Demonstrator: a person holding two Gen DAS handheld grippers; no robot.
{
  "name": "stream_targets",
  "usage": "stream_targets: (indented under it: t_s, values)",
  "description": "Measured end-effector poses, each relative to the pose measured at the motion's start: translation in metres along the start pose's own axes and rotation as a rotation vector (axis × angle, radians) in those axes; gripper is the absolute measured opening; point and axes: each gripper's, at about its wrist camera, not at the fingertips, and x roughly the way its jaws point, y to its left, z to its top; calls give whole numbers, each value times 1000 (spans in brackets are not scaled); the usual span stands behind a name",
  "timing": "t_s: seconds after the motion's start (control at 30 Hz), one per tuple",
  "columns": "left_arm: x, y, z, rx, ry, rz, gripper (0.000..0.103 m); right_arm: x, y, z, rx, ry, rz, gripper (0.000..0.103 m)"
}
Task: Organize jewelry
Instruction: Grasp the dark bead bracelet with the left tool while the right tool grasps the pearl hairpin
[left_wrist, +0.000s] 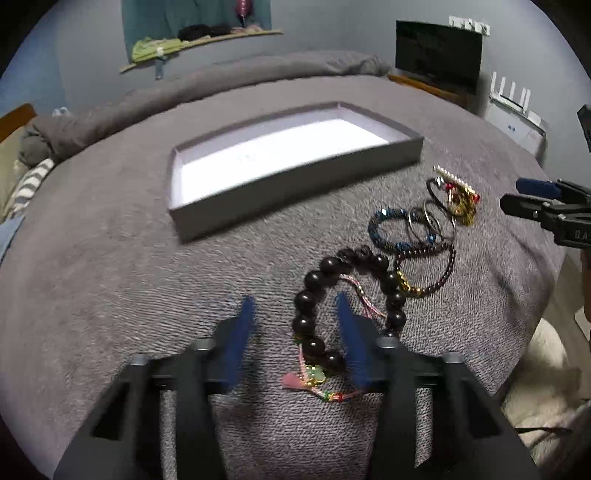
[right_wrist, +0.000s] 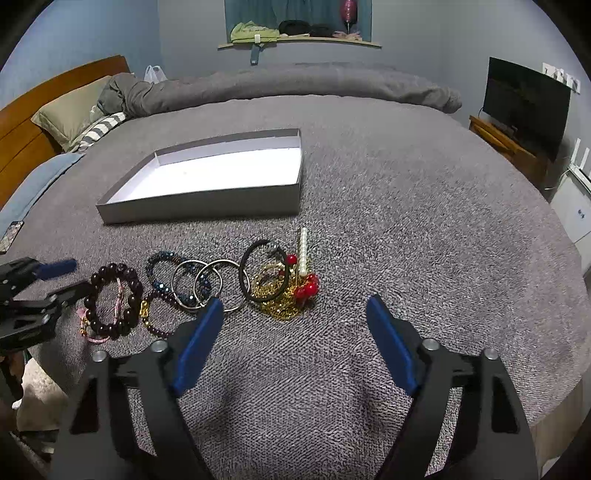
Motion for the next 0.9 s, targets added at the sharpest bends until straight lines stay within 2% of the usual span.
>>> stream_targets:
  t_s: [0.23,0.3,0.43,0.5,0.73,0.8,0.9]
  values:
    - [12,-3,0,28,29,-18,34,4,-8,2,13,-5,15,65]
    - [16,-3,-1,22,43,-33,22,7,-14,8,22,-21,8,54]
    - [19,-3,-3,25,49,-27,21,14,-21,22,29,-34,5,40]
    - [19,-3,-3,24,50,-24,16,21,-22,28,34,-21,9,28]
    - [18,0,-3,14,49,-34,15,50,-15,45,38,46,47,25]
    - [19,1,-3,12,51,-37,15,57,-14,48,41,65,46,15]
    - [20,2,-3,11,52,-40,15,70,-19,53,72,104,62,14]
